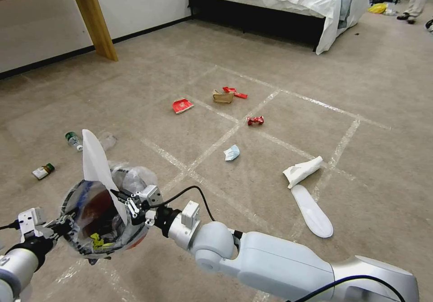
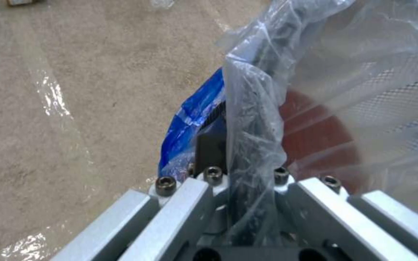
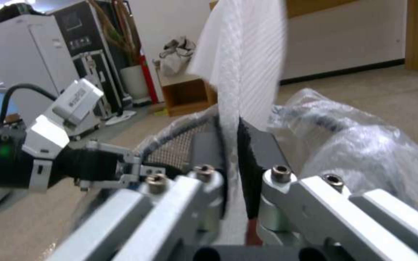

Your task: Pick up the trash bin and place the garbage on the floor into it.

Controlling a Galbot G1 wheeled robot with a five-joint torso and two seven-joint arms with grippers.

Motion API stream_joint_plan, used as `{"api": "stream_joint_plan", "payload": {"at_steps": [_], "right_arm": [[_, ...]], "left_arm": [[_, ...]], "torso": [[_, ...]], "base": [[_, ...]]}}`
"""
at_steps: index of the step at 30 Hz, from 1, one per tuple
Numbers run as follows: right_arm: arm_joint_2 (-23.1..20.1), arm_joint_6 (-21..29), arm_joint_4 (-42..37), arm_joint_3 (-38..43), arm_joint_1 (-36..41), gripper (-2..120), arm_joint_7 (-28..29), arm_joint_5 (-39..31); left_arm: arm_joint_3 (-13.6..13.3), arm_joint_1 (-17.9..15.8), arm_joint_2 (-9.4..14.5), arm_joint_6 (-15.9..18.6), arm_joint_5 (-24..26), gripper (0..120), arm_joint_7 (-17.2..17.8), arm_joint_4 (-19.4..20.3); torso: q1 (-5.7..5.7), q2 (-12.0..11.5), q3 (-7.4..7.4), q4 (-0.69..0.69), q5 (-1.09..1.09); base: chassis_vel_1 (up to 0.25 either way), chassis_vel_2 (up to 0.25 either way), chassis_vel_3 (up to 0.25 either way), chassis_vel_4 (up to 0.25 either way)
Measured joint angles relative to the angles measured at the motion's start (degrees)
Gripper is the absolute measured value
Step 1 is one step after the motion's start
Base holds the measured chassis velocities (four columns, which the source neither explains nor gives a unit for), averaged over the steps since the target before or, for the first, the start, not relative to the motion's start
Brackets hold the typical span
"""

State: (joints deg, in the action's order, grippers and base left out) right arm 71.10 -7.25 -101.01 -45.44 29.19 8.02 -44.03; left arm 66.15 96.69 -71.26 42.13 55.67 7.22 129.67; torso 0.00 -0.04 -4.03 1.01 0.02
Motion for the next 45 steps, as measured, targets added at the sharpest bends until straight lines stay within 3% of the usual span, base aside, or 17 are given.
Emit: {"api": "stream_joint_plan", "payload": {"at_steps": [2, 3, 6, 17, 32, 38, 45], "right_arm": [[-0.02, 0.0, 0.05, -0.06, 0.0, 14, 0.0, 0.07], [-0.06, 0.0, 0.24, -0.3, 0.0, 22, -0.01, 0.4], [-0.1, -0.05, 0.4, -0.55, -0.03, 29, -0.01, 0.61], [-1.13, -0.53, -1.72, 1.29, 0.19, 72, 0.02, 1.07], [-3.29, -0.19, -5.96, 11.14, 2.18, 76, 0.36, -0.53], [-5.18, 1.37, -8.46, 18.94, 4.11, 79, 1.6, -2.16], [-11.13, 4.56, -13.18, 32.79, 10.18, 90, 2.93, -2.7]], "left_arm": [[0.01, -0.02, 0.01, 0.0, 0.01, 1, 0.0, -0.04], [0.02, -0.05, 0.02, 0.0, 0.04, 1, 0.01, -0.12], [0.04, -0.12, 0.05, 0.0, 0.07, 1, 0.02, -0.2], [0.2, -0.26, 0.66, 0.0, 0.15, 1, 0.05, -1.17], [0.47, 0.06, 1.22, 0.0, 0.29, 1, 0.24, -1.62], [0.38, 0.29, 0.97, 0.0, -0.01, 1, 0.23, -1.34], [-0.16, 0.46, 0.01, -0.09, -2.05, 1, -1.1, -0.9]], "torso": [[0.0, 0.0, 0.0, 0.0, 0.0], [0.0, 0.0, 0.0, 0.0, 0.0], [0.0, 0.0, 0.0, 0.0, 0.0], [0.0, 0.0, 0.0, 0.0, 0.0], [0.0, 0.0, 0.0, 0.0, 0.0], [0.0, 0.0, 0.0, 0.0, 0.01], [0.0, 0.0, 0.0, 0.01, 0.01]], "base": [[0.0, 0.0, 0.0, 0.0], [0.0, 0.0, 0.0, 0.0], [0.0, 0.0, 0.0, 0.0], [0.0, 0.0, 0.0, 0.0], [0.0, 0.0, 0.0, 0.0], [0.0, 0.0, 0.0, 0.0], [0.0, 0.0, 0.0, 0.0]]}}
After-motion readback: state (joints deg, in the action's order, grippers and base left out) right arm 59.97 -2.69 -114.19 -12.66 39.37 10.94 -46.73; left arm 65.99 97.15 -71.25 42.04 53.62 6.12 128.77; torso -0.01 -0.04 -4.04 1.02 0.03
